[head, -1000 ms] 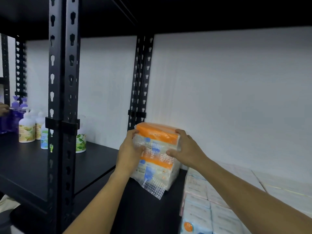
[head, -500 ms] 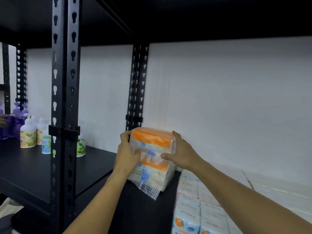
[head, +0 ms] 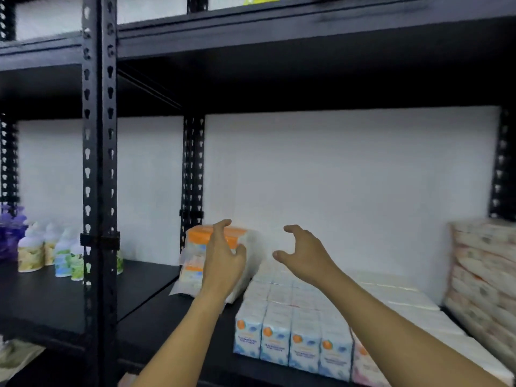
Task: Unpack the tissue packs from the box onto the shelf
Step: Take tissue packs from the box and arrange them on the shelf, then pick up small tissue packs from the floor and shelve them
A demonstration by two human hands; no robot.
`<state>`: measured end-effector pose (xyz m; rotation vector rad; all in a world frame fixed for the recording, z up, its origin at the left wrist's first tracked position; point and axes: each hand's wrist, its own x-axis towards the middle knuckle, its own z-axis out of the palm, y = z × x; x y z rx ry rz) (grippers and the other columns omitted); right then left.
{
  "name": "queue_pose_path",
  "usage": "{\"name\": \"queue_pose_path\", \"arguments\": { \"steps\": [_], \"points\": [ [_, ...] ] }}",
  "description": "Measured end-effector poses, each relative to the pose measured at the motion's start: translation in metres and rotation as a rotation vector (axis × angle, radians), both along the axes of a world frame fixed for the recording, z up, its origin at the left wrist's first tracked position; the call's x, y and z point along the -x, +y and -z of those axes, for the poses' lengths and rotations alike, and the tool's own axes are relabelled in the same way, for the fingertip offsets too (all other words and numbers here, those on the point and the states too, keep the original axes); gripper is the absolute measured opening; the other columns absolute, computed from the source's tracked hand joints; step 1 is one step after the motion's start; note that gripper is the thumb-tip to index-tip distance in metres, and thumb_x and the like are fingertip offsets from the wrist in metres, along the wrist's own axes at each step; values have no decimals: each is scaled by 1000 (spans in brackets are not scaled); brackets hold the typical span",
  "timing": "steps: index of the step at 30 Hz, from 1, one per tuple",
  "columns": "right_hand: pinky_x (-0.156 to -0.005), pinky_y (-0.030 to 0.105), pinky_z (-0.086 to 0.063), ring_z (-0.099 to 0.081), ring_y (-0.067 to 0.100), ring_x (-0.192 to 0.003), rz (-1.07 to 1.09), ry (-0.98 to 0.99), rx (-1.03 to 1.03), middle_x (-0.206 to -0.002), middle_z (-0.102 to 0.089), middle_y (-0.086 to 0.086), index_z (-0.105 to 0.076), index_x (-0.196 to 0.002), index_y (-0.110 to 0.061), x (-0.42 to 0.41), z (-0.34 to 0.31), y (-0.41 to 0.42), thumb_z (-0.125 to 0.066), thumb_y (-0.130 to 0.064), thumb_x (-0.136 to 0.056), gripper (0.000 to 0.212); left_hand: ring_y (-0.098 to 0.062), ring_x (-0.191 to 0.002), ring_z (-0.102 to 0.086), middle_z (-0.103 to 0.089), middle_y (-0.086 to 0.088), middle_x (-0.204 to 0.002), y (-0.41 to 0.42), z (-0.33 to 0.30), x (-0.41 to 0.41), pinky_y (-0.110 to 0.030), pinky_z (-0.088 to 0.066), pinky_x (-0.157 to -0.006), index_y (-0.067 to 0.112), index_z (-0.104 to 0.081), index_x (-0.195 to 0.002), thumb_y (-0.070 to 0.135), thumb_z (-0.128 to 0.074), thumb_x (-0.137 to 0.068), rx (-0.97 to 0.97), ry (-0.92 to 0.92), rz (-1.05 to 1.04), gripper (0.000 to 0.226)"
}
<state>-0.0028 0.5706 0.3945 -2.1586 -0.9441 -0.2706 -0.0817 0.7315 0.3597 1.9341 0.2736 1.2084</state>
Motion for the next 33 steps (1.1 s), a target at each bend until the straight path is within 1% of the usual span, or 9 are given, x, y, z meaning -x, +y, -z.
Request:
{"name": "queue_pose_path", "arguments": {
  "steps": [3,6,10,13,16,20,23,27,33],
  "points": [
    [-96,26,-37,-47,20,-131,58,15,-61,-147,-46,3,-39,-146,-21,14,7,-49,-68,-34,-89,65,-12,-122,-40,-42,2,-136,-57,-5,0,-30,-38,-94,25,-35,-137,9,-50,-92,2,-5,81,50],
    [-95,20,-33,-45,16,-134,108,15,-138,-147,-47,0,-41,-145,-22,29,15,-102,-68,-32,-90,62,-8,-115,-40,-41,6,-131,-118,-9,-1,-28,-35,-89,26,-36,-136,12,-50,-94,-8,14,171,46],
    [-98,18,-31,-45,11,-133,190,-8,-240,-145,-49,-6,-45,-142,-24,49,32,-178,-66,-28,-91,56,-8,-117,-43,-43,9,-133,-200,-1,1,-25,-34,-90,28,-40,-133,15,-49,-94,-15,44,291,42],
    [-100,21,-36,-47,10,-131,255,15,-299,-142,-50,-9,-48,-141,-26,65,51,-237,-66,-27,-91,53,-8,-123,-44,-46,11,-137,-264,17,7,-27,-39,-97,29,-42,-132,15,-49,-95,-35,71,387,40],
    [-97,19,-40,-51,4,-122,320,49,-351,-133,-55,-14,-51,-138,-26,82,80,-296,-68,-23,-89,51,-7,-124,-45,-48,13,-135,-326,45,14,-29,-40,-104,29,-44,-130,14,-50,-95,-53,118,482,38],
    [-85,7,-36,-51,-1,-112,442,87,-367,-122,-57,-17,-55,-133,-29,107,132,-368,-68,-23,-91,45,-2,-118,-49,-52,16,-127,-400,98,27,-25,-42,-101,28,-50,-126,17,-51,-95,-74,219,631,32],
    [-87,14,-40,-54,2,-112,531,181,-389,-121,-60,-15,-57,-132,-28,125,177,-416,-68,-23,-91,43,-2,-113,-52,-56,16,-121,-446,143,34,-28,-46,-99,30,-54,-118,19,-53,-95,-78,316,713,26],
    [-83,16,-44,-59,-1,-98,673,284,-386,-111,-62,-16,-59,-124,-27,142,237,-476,-70,-20,-89,37,-6,-111,-54,-57,11,-120,-498,197,38,-33,-49,-98,29,-54,-117,22,-53,-94,-136,464,792,24],
    [-83,22,-41,-56,9,-100,865,467,-325,-118,-62,-7,-57,-134,-18,156,325,-551,-69,-21,-90,45,-8,-110,-52,-54,8,-124,-561,259,33,-33,-47,-94,26,-54,-121,27,-51,-95,-177,698,891,26]
  ]
}}
